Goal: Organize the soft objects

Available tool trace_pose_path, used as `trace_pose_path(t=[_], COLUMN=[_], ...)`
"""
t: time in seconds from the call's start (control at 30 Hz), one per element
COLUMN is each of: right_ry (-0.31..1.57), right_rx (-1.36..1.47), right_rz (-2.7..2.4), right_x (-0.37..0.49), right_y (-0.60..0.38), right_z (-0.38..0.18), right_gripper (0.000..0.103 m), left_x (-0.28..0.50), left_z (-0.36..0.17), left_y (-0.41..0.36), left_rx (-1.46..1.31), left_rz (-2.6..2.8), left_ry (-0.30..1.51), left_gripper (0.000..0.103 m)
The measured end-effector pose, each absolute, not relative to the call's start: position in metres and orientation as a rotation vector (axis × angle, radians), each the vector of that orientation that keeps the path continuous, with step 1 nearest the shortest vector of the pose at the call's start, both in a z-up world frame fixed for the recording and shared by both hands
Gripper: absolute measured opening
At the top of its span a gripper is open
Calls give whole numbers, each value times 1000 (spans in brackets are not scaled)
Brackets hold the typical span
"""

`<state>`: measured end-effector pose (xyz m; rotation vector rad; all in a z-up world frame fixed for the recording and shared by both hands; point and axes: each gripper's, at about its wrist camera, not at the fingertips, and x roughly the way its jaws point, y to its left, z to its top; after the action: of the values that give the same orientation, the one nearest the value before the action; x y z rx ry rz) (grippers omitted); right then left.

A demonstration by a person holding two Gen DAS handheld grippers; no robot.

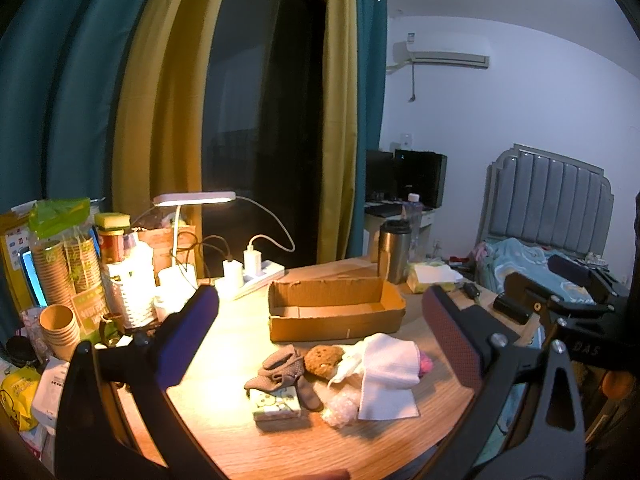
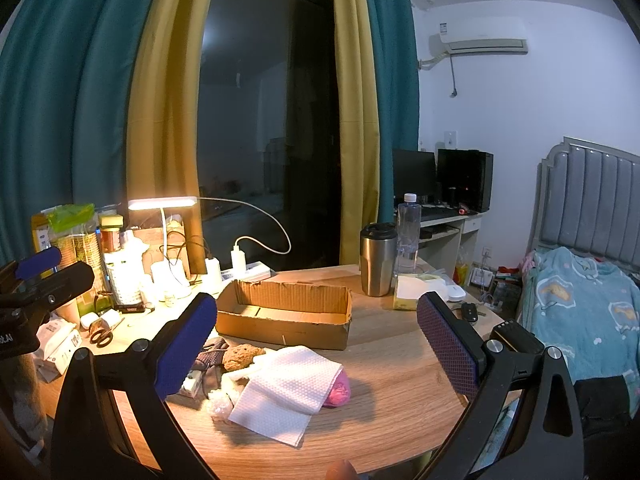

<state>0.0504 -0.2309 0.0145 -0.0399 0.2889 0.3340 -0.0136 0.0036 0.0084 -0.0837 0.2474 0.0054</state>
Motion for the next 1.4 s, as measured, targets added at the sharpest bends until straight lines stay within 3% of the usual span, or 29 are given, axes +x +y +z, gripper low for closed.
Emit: trace_pose_path(t=[1.4], right_ry=[307], right_rx=[-44], right_rz=[354], right_x=[50], right_y=[-224], right_z=[15], right_gripper=[102], left_x=[-14], left_z=[10], left_y=[1], left_rx=[-83], left_rz=[4], left_ry=[250], left_gripper=[102])
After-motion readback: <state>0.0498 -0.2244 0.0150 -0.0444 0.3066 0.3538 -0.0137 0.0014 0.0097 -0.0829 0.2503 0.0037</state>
